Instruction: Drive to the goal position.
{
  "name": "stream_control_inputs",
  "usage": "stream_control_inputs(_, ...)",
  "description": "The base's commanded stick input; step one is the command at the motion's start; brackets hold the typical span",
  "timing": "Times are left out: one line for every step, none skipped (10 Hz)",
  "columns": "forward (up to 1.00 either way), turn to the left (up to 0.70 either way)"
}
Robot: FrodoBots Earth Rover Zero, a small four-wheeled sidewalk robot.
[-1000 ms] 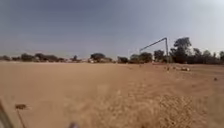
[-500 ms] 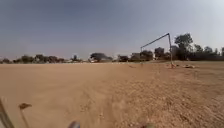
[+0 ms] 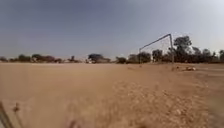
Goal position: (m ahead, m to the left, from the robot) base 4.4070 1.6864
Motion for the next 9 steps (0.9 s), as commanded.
stream_control_inputs(1.00,-0.11)
stream_control_inputs(1.00,-0.26)
stream_control_inputs(1.00,0.00)
stream_control_inputs(1.00,0.00)
stream_control_inputs(1.00,0.00)
stream_control_inputs(1.00,0.00)
stream_control_inputs(1.00,0.00)
stream_control_inputs(1.00,0.00)
stream_control_inputs(1.00,0.00)
